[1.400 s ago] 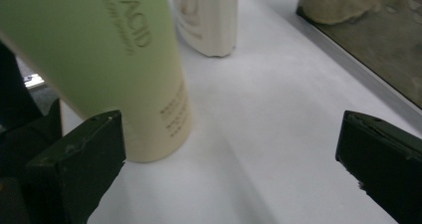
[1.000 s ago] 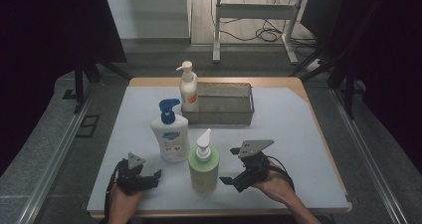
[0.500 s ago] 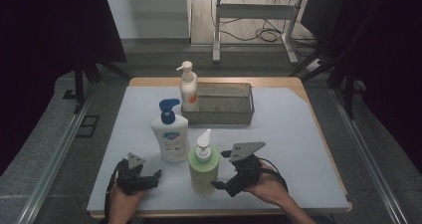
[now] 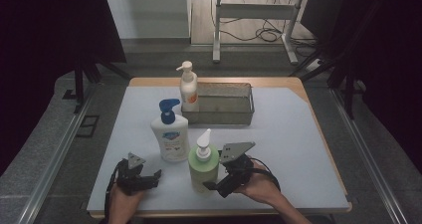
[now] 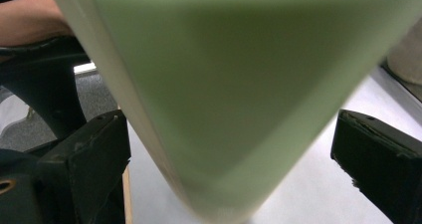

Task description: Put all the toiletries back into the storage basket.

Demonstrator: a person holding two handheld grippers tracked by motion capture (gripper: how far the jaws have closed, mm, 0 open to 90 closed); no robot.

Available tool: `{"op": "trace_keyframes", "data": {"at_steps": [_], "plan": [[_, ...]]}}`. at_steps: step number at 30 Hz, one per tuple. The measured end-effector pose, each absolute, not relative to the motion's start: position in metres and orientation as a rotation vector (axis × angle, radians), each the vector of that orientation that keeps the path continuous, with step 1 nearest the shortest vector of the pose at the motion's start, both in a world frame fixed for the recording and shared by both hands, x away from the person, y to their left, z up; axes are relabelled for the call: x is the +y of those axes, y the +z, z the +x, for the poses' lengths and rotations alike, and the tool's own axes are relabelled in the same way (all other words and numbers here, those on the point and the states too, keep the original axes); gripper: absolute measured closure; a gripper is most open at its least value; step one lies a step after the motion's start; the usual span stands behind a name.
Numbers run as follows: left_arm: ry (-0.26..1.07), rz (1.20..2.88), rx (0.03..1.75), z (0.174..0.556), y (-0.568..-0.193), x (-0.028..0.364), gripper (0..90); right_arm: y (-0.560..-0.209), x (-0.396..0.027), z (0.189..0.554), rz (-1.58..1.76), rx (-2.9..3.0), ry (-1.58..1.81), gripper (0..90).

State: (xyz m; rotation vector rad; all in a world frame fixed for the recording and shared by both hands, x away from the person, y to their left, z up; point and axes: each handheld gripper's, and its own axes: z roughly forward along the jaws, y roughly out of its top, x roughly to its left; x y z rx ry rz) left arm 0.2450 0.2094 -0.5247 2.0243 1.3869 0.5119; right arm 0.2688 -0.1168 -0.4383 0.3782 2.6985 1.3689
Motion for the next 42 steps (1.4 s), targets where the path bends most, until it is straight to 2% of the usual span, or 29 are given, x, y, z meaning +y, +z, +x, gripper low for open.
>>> {"op": "trace_keyframes", "data": {"at_steps": [24,42], "plan": [[0.512,2.024,1.387,0.245,-0.525,0.209,11.5,-0.431,-0.098,0.270,0.334,2.652,1.413,10.5],[0.512,2.025,1.387,0.245,-0.525,0.209,11.5,-0.426,-0.096,0.268,0.410,2.645,1.340,12.2]]}}
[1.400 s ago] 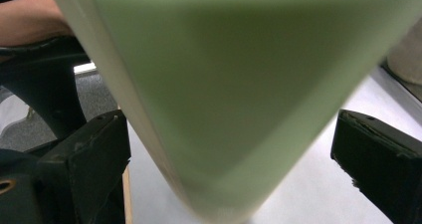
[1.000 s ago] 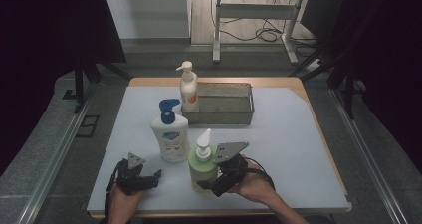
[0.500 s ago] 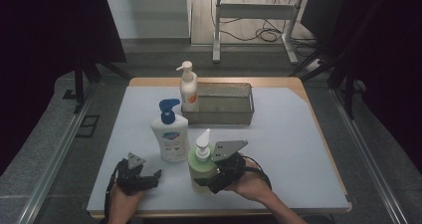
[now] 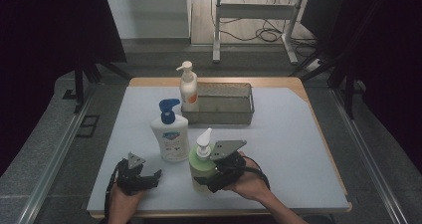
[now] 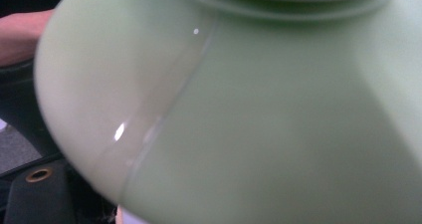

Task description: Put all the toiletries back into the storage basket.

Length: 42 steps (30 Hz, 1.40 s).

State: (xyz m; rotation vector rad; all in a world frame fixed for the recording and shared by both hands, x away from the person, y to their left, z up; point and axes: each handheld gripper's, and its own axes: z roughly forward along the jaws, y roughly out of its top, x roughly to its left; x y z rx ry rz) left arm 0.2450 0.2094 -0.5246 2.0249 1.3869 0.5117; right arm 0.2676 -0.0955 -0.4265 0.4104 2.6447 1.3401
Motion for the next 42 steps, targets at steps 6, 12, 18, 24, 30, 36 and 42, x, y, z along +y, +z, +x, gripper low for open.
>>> {"op": "trace_keyframes", "data": {"at_steps": [6,12,18,24,30,36,42], "plan": [[0.513,2.027,1.384,0.245,-0.525,0.210,11.5,-0.423,-0.100,0.272,0.447,2.619,1.316,12.2],[0.513,2.028,1.384,0.245,-0.525,0.210,11.5,-0.416,-0.105,0.279,0.489,2.584,1.315,12.2],[0.513,2.027,1.384,0.245,-0.525,0.210,11.5,-0.410,-0.110,0.288,0.538,2.553,1.311,12.2],[0.513,2.026,1.385,0.245,-0.525,0.210,11.5,-0.404,-0.113,0.299,0.574,2.521,1.304,12.2],[0.513,2.026,1.385,0.245,-0.525,0.210,11.5,-0.399,-0.117,0.311,0.615,2.486,1.301,12.3],[0.514,2.024,1.384,0.245,-0.525,0.210,11.5,-0.394,-0.121,0.324,0.669,2.448,1.301,12.3],[0.515,2.023,1.384,0.245,-0.525,0.210,11.5,-0.389,-0.123,0.336,0.696,2.410,1.293,12.3]]}}
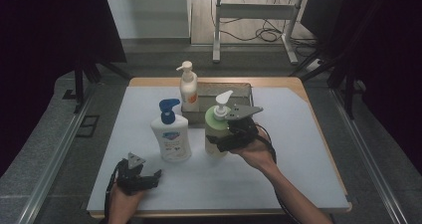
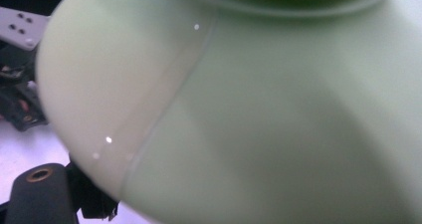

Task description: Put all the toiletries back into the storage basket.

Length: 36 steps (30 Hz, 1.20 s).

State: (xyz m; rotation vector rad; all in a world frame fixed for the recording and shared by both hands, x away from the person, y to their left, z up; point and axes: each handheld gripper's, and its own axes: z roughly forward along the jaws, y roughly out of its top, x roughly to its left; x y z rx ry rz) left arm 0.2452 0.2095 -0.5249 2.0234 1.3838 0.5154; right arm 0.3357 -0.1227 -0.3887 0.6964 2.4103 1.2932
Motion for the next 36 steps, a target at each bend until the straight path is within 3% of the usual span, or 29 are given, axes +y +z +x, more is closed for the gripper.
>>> {"op": "trace_keyframes", "data": {"at_steps": [36], "plan": [[0.515,2.023,1.383,0.245,-0.525,0.210,11.5,-0.355,-0.116,0.385,0.800,2.318,1.270,12.3]]}}
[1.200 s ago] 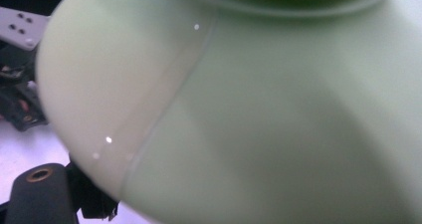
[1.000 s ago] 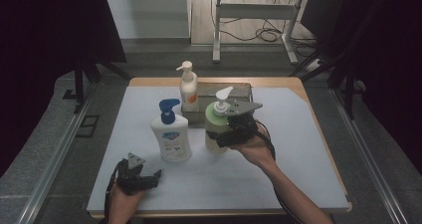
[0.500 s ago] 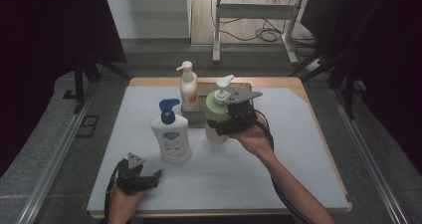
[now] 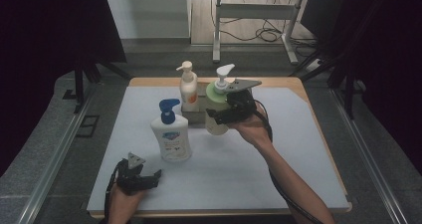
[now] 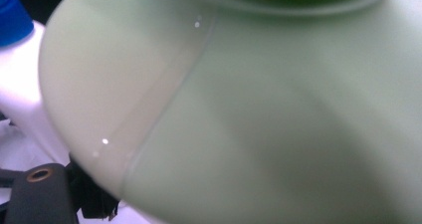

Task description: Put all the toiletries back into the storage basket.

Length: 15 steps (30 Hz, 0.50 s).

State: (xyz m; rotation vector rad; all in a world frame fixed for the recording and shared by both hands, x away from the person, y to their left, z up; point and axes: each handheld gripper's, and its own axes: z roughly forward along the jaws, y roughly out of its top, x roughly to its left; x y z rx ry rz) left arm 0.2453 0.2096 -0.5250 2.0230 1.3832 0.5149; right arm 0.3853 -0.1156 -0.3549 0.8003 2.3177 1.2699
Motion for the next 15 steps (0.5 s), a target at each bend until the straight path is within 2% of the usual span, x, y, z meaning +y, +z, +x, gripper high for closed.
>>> {"op": "trace_keyframes", "data": {"at_steps": [15], "plan": [[0.515,2.023,1.383,0.245,-0.525,0.210,11.5,-0.341,-0.110,0.406,0.837,2.275,1.251,12.4]]}}
